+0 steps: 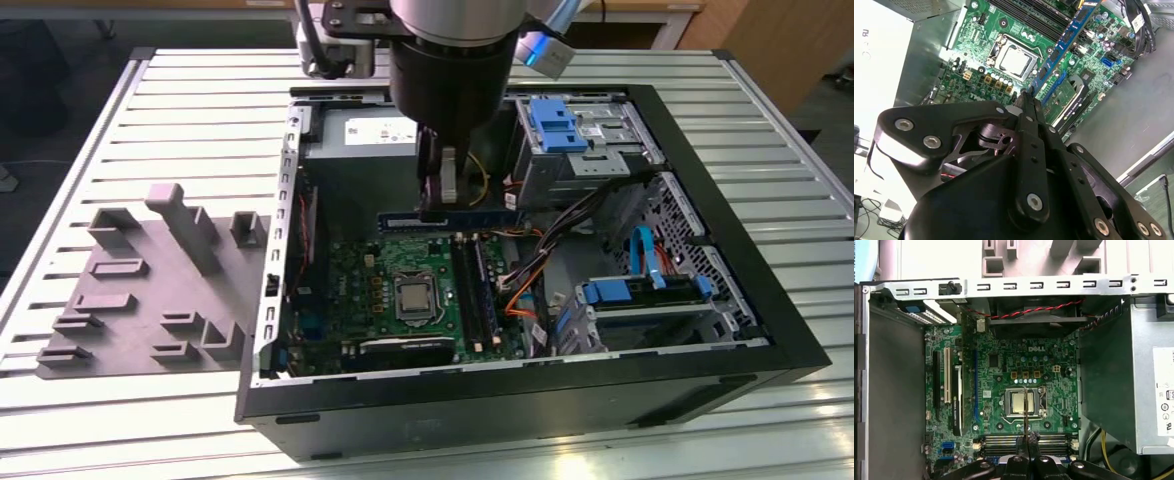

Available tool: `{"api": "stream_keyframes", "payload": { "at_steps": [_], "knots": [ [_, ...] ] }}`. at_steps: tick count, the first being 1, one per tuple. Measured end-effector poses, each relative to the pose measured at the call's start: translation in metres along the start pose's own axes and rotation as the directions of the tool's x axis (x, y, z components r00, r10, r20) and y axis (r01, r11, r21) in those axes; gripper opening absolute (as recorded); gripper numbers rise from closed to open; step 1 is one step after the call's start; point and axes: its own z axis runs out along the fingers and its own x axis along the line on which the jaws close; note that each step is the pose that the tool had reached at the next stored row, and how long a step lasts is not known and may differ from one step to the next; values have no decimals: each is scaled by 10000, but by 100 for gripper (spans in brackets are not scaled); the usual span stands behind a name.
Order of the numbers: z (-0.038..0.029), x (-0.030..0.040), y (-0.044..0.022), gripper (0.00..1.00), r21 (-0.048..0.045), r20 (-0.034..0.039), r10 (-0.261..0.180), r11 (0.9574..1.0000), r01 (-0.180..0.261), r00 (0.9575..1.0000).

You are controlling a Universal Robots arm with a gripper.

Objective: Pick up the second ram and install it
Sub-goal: 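Pick up the second ram and move it above second insertion slot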

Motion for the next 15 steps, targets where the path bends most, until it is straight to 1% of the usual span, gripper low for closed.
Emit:
{"api": "stream_keyframes", "payload": {
  "at_steps": [15],
  "knots": [
    [72, -1, 15, 11, 0, -14, 0, 10000, 0, 10000]
  ]
}}
